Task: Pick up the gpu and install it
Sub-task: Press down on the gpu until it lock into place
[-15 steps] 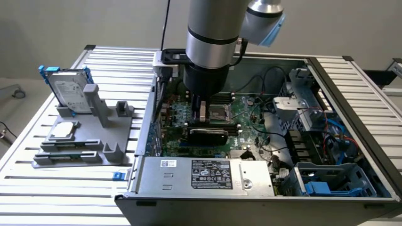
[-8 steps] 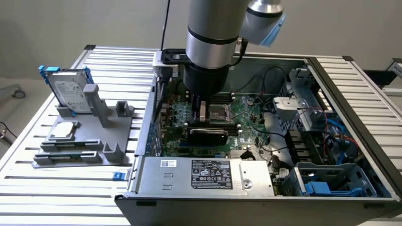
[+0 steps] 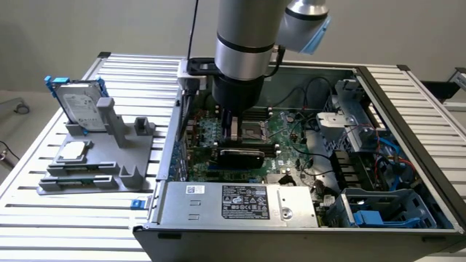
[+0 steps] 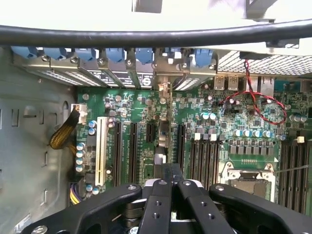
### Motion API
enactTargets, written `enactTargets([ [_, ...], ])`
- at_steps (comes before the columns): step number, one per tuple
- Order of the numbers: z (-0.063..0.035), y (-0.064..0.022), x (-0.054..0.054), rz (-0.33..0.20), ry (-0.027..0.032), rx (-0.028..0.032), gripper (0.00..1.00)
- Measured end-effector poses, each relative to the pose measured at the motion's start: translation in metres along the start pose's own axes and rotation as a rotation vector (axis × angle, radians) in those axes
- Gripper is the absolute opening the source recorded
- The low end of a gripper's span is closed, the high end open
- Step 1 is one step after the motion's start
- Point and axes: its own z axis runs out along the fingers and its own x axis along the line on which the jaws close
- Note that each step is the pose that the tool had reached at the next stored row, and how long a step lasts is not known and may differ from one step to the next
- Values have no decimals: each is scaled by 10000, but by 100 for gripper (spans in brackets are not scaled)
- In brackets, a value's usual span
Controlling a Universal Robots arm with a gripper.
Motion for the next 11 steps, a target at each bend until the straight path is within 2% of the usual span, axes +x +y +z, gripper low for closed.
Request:
enactTargets([
  [4, 42, 3, -20, -9, 18, 88, 11],
  [11, 75, 29, -26, -19, 30, 116, 11],
])
